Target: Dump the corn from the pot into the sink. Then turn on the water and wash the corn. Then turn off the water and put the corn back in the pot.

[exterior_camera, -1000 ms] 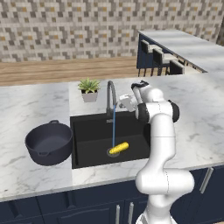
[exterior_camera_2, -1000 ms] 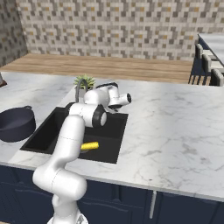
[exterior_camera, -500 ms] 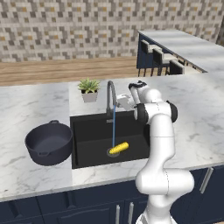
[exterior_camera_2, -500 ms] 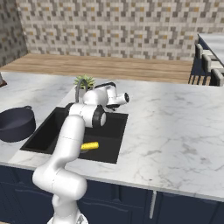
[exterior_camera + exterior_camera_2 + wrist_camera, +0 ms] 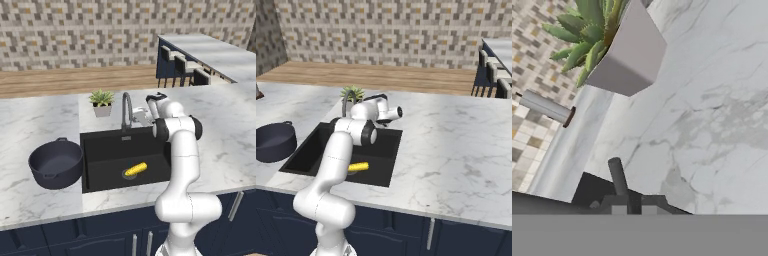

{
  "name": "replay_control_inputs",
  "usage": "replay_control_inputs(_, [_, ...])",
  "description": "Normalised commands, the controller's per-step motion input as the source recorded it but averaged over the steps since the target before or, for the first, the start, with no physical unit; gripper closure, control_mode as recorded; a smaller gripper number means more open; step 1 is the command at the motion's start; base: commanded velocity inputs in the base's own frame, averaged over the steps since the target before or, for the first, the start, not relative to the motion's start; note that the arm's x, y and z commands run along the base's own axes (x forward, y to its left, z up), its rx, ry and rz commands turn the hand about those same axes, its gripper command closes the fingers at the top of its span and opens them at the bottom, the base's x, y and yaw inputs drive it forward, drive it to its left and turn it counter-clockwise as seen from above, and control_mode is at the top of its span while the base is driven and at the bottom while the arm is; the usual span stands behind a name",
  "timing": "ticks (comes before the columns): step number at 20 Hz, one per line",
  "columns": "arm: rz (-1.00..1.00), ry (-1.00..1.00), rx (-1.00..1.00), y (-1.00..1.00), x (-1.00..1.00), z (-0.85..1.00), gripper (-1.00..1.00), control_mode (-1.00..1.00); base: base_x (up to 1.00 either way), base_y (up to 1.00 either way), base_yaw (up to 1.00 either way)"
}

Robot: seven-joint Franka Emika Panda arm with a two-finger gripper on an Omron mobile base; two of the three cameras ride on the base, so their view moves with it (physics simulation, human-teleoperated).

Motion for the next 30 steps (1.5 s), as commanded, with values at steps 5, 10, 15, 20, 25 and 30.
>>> replay_control_inputs(5, [0.00,0.02,0.00,0.26,0.10,-0.23,1.00,-1.00,0.00,0.00,0.00])
replay_control_inputs(10, [0.00,0.10,0.00,-0.17,-0.06,0.00,1.00,-1.00,0.00,0.00,0.00])
replay_control_inputs(15, [0.00,0.09,-0.01,-0.19,-0.13,0.04,1.00,-1.00,0.00,0.00,0.00])
replay_control_inputs(20, [0.03,0.12,-0.09,0.00,-0.23,0.12,1.00,-1.00,0.00,0.00,0.00])
replay_control_inputs(25, [0.03,0.09,-0.15,0.00,-0.38,0.10,1.00,-1.00,0.00,0.00,0.00])
replay_control_inputs(30, [0.02,0.02,-0.12,-0.04,-0.41,0.16,1.00,-1.00,0.00,0.00,0.00])
